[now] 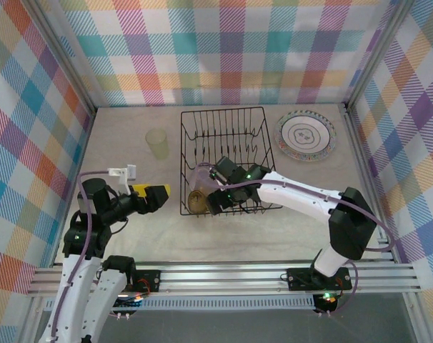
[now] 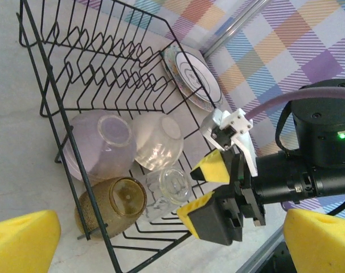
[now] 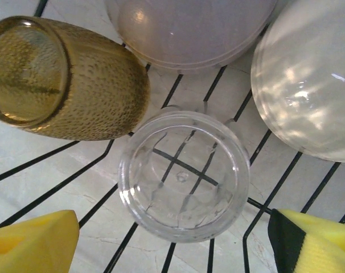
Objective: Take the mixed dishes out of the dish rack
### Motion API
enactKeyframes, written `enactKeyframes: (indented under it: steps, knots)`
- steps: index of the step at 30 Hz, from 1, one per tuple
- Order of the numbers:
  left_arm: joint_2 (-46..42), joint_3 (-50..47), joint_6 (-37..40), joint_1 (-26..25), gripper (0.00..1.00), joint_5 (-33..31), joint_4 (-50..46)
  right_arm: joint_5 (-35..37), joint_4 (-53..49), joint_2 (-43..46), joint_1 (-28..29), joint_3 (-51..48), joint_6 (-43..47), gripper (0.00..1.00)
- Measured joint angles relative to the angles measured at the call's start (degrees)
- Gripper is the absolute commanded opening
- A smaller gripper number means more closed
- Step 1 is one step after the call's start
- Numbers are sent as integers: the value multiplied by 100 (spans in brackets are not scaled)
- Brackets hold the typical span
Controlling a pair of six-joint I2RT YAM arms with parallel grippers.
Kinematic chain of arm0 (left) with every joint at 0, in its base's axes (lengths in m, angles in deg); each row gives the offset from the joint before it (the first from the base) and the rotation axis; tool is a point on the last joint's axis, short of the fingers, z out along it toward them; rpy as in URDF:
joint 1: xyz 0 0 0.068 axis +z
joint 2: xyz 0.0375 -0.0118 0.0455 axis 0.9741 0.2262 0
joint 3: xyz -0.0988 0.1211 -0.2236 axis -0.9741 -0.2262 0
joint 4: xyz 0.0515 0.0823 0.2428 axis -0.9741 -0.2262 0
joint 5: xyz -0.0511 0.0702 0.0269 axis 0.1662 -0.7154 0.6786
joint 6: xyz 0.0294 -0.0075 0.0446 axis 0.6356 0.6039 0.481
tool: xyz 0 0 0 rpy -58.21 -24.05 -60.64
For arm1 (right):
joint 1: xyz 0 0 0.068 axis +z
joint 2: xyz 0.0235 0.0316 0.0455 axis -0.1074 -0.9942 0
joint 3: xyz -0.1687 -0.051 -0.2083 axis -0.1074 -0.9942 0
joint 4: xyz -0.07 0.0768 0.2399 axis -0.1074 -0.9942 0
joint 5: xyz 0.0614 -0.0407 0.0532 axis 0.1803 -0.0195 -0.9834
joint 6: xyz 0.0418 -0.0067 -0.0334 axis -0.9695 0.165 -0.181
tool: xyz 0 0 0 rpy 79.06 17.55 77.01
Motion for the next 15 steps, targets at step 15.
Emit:
enactKeyframes:
  steps: [15]
  knots:
    - [-505, -83, -256, -96, 100, -205, -48, 155, -42, -769, 7, 621, 0, 79]
